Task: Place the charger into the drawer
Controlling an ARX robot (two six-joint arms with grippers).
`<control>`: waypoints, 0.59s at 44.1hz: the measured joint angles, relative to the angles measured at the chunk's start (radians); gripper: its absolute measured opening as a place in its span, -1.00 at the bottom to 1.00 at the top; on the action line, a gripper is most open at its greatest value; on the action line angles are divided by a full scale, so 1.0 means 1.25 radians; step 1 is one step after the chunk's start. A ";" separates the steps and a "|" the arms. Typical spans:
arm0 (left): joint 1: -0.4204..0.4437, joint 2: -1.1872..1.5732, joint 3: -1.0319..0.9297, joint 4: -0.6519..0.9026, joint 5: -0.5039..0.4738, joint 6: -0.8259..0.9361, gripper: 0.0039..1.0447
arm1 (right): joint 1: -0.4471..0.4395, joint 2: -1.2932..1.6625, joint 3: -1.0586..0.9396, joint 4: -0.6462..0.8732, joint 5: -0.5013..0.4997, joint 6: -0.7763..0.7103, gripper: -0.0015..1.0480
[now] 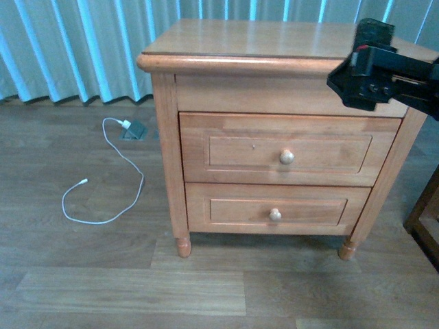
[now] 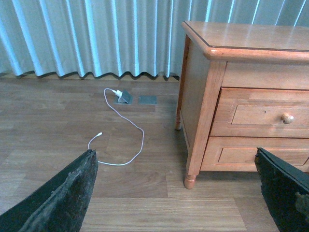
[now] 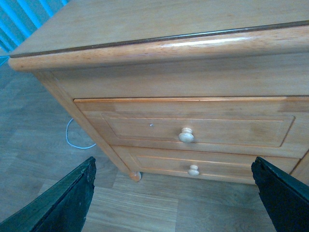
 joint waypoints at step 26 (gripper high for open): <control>0.000 0.000 0.000 0.000 0.000 0.000 0.89 | -0.119 -0.689 -0.308 -0.262 -0.083 0.055 0.84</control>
